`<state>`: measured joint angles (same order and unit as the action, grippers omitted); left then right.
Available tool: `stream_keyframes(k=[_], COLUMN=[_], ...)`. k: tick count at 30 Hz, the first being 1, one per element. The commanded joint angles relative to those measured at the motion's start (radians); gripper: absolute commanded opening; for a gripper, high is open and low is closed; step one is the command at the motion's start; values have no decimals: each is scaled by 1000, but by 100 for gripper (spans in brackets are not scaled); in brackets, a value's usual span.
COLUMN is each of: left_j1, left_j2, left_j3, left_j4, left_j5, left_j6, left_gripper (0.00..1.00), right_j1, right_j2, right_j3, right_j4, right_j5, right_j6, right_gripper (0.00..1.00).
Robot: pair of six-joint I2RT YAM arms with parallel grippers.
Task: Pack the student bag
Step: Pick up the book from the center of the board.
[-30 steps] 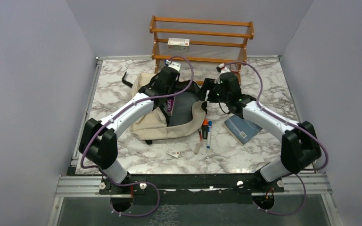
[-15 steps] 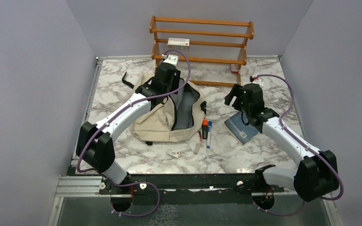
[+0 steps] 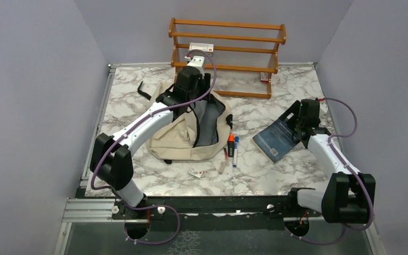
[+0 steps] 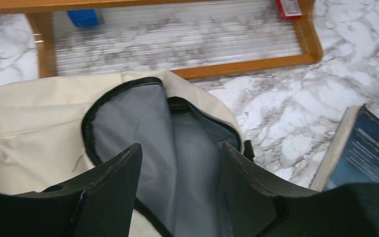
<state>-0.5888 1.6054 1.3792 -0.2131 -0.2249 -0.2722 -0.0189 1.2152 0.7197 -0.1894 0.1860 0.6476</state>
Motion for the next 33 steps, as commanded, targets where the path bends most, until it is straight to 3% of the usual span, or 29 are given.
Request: stream_keyframes(k=[1,5,11,23,33], left_j1=[3,-11,-88,-290,-371], left_j2=[45,113,204,470,500], left_j3=[-3,29,81,262,243], left_j4=[110,140,164,107,72], left_j5=[199,320,451,473,433], left_j6=[-29,-54,-63,-132,-207], left_gripper=[64,69,75,86,89], right_j1=[-38,-54,-78,-103,-142], right_j2=[-37,-39,105,320,460], right_j3=[-48,-83,-47,60,172], right_j4=[-46,20,145,306,297], right_j5=[27,75,90,114,46], right_j6=[83,67,-19,-3,-62], right_gripper=[86,86,86,86,87])
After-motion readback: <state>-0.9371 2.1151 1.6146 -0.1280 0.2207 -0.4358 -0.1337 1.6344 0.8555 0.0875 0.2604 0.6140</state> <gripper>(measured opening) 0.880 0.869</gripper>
